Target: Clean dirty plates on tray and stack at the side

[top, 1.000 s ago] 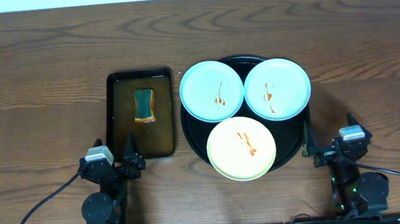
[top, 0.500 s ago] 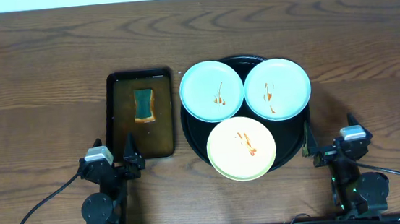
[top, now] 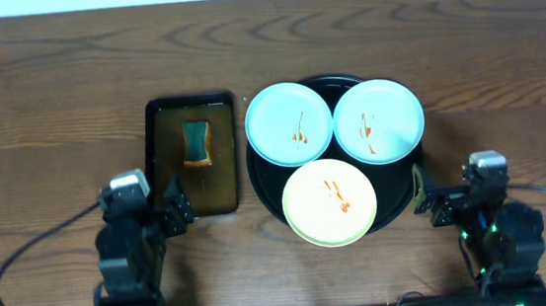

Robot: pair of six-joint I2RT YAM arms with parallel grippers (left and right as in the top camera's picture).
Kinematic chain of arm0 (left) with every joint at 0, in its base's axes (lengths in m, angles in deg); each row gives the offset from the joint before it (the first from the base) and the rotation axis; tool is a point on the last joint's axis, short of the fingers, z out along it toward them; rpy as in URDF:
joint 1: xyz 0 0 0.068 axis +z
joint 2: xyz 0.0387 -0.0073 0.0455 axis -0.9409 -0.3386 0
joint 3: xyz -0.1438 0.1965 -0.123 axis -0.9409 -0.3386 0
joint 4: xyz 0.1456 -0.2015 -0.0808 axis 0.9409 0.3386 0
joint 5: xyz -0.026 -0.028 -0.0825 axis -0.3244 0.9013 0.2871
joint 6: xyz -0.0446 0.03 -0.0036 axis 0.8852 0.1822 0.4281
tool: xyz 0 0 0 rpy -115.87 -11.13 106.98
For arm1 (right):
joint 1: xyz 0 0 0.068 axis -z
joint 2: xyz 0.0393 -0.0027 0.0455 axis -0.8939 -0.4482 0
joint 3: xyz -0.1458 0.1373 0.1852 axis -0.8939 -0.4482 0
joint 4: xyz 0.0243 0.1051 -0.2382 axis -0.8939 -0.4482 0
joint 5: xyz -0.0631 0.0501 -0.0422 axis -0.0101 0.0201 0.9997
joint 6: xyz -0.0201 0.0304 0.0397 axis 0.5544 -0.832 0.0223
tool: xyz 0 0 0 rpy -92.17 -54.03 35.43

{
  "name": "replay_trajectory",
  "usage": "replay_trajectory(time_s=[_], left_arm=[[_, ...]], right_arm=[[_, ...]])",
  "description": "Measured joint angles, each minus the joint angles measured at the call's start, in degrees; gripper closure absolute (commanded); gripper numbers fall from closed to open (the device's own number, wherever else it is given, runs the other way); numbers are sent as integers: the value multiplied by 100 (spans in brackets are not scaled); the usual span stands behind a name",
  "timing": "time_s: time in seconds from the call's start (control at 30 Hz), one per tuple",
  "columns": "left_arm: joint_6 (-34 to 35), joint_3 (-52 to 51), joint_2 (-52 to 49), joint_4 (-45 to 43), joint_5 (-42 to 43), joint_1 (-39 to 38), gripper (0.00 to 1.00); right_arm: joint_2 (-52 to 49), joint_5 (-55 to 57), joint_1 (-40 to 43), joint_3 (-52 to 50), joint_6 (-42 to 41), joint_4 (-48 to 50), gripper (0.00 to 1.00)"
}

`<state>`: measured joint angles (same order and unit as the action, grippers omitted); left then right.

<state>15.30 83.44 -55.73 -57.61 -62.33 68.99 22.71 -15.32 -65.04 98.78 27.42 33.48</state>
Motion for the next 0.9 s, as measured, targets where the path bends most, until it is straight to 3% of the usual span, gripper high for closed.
replay_trajectory(time_s=[0.2,0.3,0.4,0.53,0.7,0.9], left_arm=[[0,1482,-1567,1217,271,0,20],[0,2570,-2452,2529,492,0,20],[0,3215,-3018,3152,566,0,19],[0,3276,-3230,3198,605,0,20],[55,3274,-3318,2570,627,0,20],[116,3314,-3742,1602,647,-2,20]], right_arm=[[-1738,-684,0,1338,-92,-1453,1],[-2520,-844,0,1996,-138,-2218,1],[-3141,-918,0,2433,-149,-2474,1],[-3462,-1272,0,2461,-116,-2435,5],[-3773,-1434,-13,2465,-39,-2557,25],[-4157,-1191,-439,2470,-153,-2612,20]])
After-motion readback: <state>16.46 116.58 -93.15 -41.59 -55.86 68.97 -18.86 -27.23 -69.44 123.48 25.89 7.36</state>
